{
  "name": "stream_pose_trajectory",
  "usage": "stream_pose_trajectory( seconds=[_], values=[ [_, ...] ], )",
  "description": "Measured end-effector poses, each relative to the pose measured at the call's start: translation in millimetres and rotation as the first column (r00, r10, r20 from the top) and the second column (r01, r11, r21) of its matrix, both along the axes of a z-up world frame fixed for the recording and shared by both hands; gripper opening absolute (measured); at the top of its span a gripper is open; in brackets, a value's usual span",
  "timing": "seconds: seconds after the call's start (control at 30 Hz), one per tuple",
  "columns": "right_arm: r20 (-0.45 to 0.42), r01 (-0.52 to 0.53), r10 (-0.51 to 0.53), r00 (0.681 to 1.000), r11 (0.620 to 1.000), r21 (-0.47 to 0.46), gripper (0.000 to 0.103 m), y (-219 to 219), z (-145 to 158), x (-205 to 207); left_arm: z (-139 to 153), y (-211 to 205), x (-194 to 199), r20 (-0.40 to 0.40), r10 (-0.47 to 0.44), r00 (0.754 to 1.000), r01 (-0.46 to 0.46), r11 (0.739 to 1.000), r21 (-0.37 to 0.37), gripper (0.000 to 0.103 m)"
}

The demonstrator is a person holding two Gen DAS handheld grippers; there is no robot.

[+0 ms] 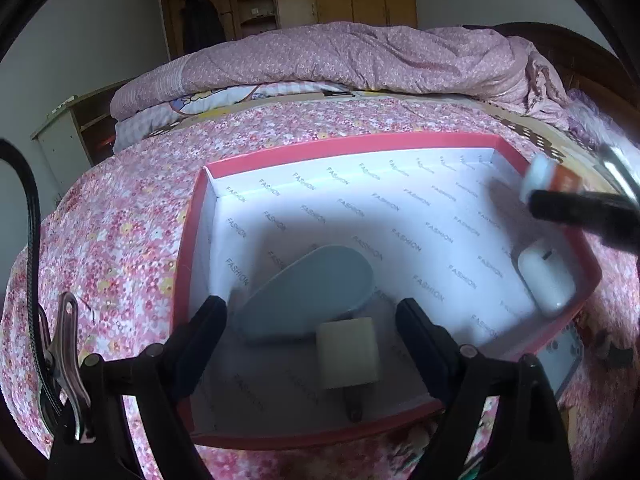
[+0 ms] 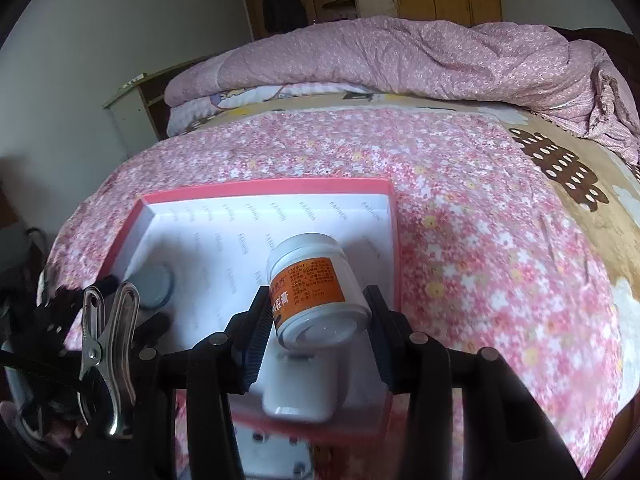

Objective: Organize rigid objects
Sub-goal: 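Place the tape in the tray with the left tool while the right tool places the jar there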

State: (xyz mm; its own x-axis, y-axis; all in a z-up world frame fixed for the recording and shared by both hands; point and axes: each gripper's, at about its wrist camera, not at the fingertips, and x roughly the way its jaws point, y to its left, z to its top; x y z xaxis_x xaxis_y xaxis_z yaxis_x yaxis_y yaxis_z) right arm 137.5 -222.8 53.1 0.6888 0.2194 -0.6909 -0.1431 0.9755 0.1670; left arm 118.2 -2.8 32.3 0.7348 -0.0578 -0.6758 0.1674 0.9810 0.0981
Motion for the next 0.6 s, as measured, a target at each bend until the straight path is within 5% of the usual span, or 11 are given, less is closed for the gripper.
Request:
stream_pose_trajectory(
  seconds=[0.3,0.4,0.6],
  values=[
    [-0.010,-0.013,0.013,1.000,0.998,-0.060,0.046,14,-12,4,1,2,-4,0.011,0.007,1.000,-0.007,1.000,-0.002,0.090],
    [0.013,-0.017,0.017,1.000,0.999,-0.044,0.047,13,-10,1,10,4,-13,0.047,0.016,0.999,-0.013,0.999,-0.053,0.090],
    [0.085,0.007,-0.005,0.996,1.000,-0.024,0.062,12,9,-12,31,8,-19,0.064,0.030,0.997,-0.024,0.995,-0.094,0.090]
  ],
)
